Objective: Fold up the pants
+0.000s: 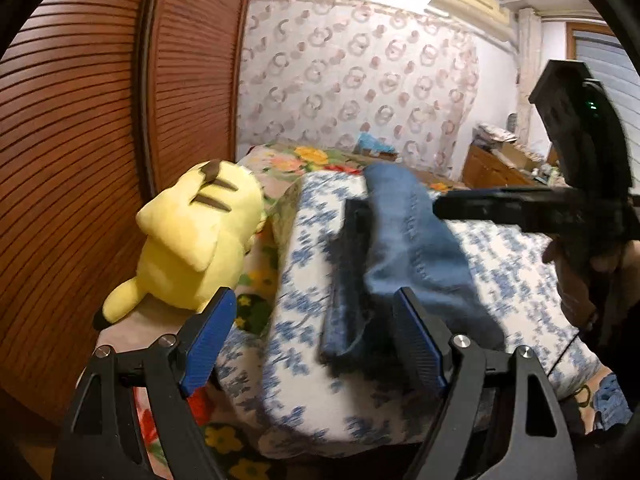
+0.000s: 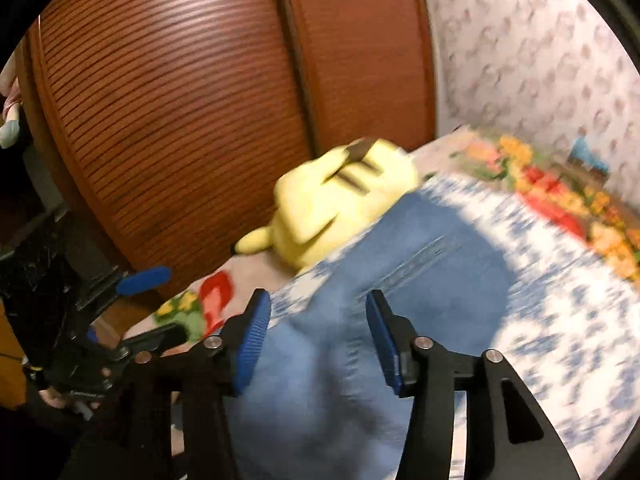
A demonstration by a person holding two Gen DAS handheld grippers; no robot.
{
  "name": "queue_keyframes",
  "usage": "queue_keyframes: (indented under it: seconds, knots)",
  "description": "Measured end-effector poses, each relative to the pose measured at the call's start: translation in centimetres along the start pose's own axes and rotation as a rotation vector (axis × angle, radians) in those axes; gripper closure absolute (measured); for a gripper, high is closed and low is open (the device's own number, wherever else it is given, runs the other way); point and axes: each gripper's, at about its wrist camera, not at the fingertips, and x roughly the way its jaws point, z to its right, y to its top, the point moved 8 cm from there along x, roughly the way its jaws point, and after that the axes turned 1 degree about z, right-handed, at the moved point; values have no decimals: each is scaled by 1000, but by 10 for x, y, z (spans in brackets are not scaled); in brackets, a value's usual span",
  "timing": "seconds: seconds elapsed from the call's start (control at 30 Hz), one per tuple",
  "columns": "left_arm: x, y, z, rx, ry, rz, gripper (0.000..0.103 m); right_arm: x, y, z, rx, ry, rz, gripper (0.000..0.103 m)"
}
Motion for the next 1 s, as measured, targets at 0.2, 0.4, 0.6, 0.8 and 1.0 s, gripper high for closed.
queue_keyframes:
  seconds: [0.2,0.4,0.6,0.8,1.0]
  knots:
    - [11,6,34,13,-85,-17,22,2,-3,51,3,-166,-5,42]
    - [40,-18,49,27,-100,-120,22,42,-3,87,64,-180,-63,42]
    - [64,-46,36,-29,-110,-219,36,84,-2,113,134,-112,-114,33]
    - [63,-51,40,-65,-174,-213,66,113,-11,128,255,28,-143,28]
    - [58,-48,40,-97,-195,-198,87,129,-7,124,215,101,-157,63]
